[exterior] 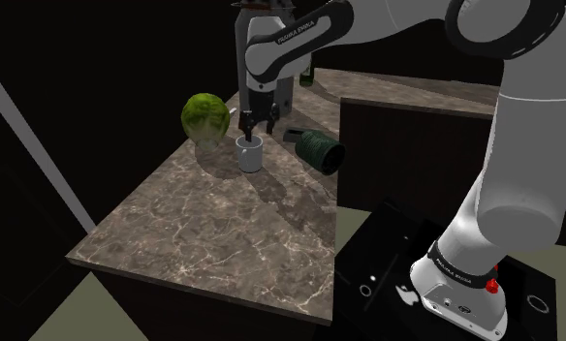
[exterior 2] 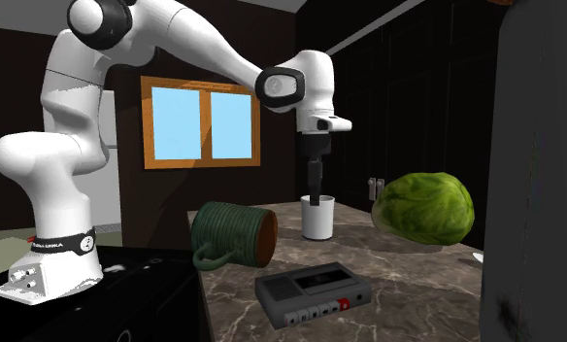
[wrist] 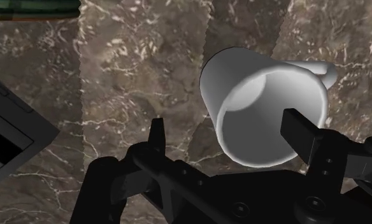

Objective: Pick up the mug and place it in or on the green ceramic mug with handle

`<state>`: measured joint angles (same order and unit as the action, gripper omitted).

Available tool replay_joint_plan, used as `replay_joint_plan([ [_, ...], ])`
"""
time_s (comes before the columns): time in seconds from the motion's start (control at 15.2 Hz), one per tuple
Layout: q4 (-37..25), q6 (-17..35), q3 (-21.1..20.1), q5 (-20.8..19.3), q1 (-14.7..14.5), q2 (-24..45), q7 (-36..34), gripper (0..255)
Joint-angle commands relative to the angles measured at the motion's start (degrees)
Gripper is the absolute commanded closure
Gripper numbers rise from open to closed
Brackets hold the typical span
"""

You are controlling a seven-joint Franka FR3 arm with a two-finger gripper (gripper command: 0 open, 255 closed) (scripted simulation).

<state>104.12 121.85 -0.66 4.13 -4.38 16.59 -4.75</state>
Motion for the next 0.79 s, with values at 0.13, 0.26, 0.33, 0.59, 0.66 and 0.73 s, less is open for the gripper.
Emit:
replay_joint_plan([
  [0.13, 0.8, 2.5, -0.1, 0.1, -0.1, 1.6, 0.1, 0],
  [0.26, 1.6, 4.2, -0.1, 0.1, -0.1, 2.6, 0.1, 0],
  [0.33, 1.6, 4.2, -0.1, 0.1, -0.1, 2.6, 0.1, 0],
  [0.59, 1.6, 4.2, -0.1, 0.1, -0.1, 2.6, 0.1, 0],
  [0.66, 1.6, 4.2, -0.1, 0.1, -0.1, 2.6, 0.1, 0],
  [0.73, 1.6, 4.2, -0.1, 0.1, -0.1, 2.6, 0.1, 0],
])
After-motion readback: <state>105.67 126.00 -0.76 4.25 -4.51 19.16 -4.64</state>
